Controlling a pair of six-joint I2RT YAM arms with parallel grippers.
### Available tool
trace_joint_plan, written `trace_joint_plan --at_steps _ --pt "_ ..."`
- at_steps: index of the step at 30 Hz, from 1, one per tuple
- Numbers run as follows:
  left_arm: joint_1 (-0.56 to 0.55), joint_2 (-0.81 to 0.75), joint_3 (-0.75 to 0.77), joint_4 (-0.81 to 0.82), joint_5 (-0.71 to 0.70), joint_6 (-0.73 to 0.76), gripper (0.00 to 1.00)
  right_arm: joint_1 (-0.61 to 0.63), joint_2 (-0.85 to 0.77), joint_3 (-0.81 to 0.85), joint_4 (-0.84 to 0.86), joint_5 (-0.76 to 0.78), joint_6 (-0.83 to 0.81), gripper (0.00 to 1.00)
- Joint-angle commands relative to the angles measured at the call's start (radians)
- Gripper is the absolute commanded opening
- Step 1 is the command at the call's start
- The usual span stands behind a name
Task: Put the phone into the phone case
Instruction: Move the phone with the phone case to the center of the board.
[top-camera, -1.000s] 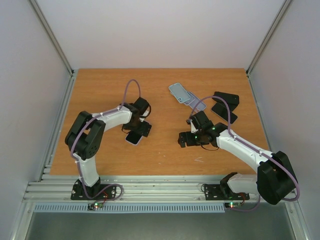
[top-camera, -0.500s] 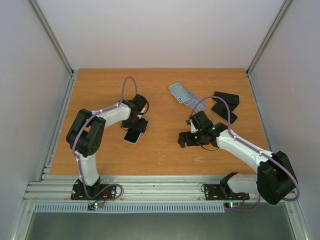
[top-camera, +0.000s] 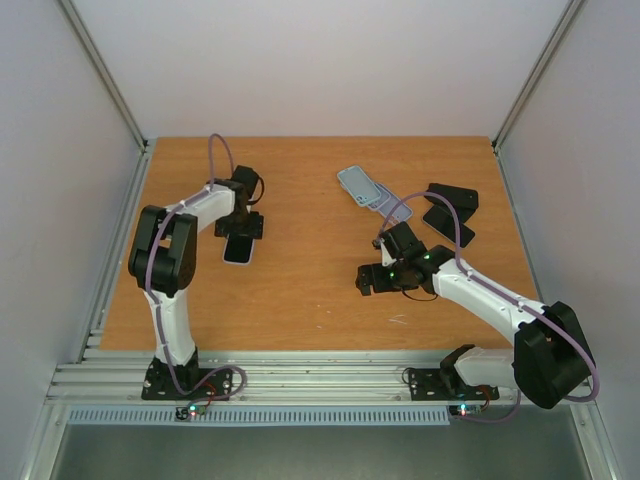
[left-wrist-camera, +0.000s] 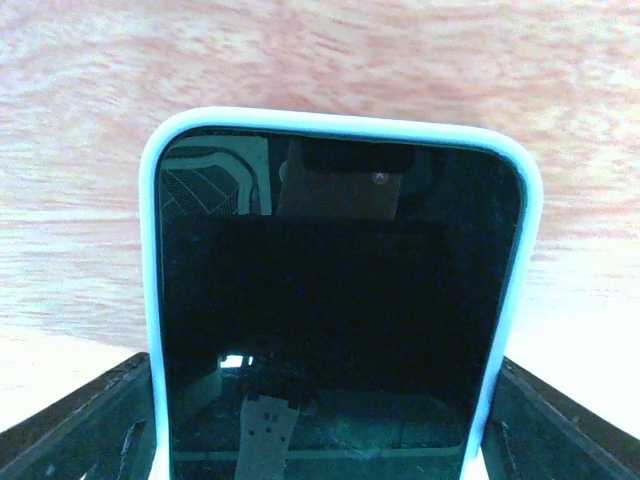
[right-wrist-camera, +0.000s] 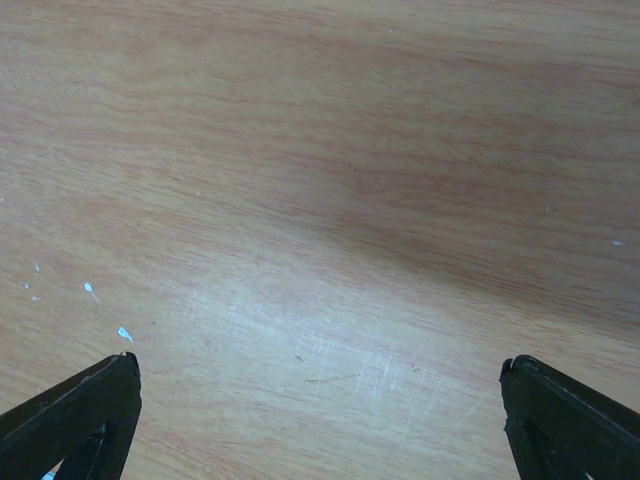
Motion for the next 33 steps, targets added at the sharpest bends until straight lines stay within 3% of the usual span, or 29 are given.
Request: trace_joint_plan --at_steps 1,10,22,28,33 --pt "0.016 0.032 0.026 -0.027 -0.033 0.014 0.82 -0.005 0.008 0.006 -0.005 0.009 -0.012 0.98" --pt "0.016 -0.058 -0.007 -0.009 0.022 -0.002 0.96 -0.005 0.014 0.051 -0.024 0.014 -0.019 0.99" --pt "0.015 -0.519 -0.058 -0.086 0.143 -0.057 0.99 -0.032 0.085 0.244 -0.076 0.111 -0.083 0.98" --pt "0.016 -0.739 -0.103 -0.144 0.134 -0.061 0.99 -0.045 0.185 0.353 -0.07 0.21 -0.137 0.99" --pt "0.017 -0.866 -0.128 -0.181 0.144 -0.001 0.99 -0.135 0.286 0.437 -0.015 0.108 -0.165 0.91"
